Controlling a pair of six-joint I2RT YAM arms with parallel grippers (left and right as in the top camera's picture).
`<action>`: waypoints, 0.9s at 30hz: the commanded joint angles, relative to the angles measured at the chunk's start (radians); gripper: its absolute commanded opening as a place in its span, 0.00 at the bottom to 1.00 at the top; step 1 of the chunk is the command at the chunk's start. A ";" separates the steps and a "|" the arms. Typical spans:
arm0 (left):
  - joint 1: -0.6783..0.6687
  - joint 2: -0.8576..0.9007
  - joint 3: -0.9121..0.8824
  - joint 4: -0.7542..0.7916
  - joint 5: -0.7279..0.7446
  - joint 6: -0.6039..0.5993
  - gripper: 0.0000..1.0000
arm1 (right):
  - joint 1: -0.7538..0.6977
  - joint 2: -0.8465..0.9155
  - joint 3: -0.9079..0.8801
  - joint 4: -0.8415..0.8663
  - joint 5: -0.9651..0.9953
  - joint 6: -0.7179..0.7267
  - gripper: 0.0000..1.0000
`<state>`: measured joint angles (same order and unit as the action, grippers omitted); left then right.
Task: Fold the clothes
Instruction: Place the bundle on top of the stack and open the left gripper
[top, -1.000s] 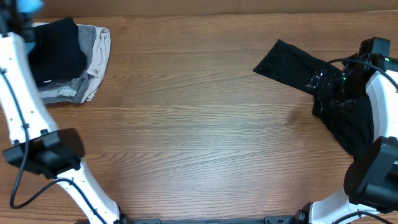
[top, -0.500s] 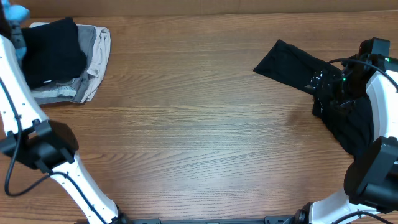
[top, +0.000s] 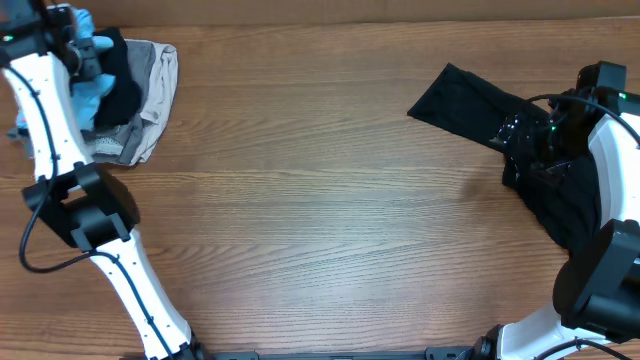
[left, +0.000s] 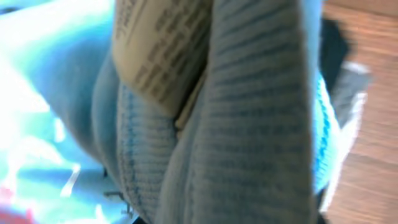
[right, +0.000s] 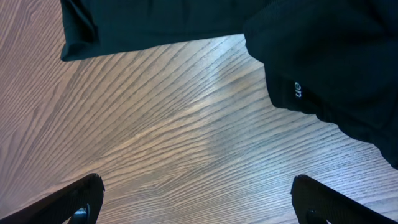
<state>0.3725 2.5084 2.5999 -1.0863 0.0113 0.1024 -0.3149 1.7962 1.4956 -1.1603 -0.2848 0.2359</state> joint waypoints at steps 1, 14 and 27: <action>-0.053 0.005 0.022 0.032 0.090 -0.021 0.25 | 0.002 -0.032 -0.004 0.003 -0.010 0.000 1.00; -0.105 -0.055 0.036 0.042 0.095 -0.021 1.00 | 0.002 -0.032 -0.004 0.005 -0.017 -0.001 1.00; -0.105 -0.361 0.037 -0.093 0.107 -0.022 1.00 | 0.002 -0.045 0.091 -0.057 -0.032 -0.063 1.00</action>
<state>0.2699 2.2326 2.6061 -1.1542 0.0906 0.0837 -0.3141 1.7962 1.5135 -1.2049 -0.2989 0.2153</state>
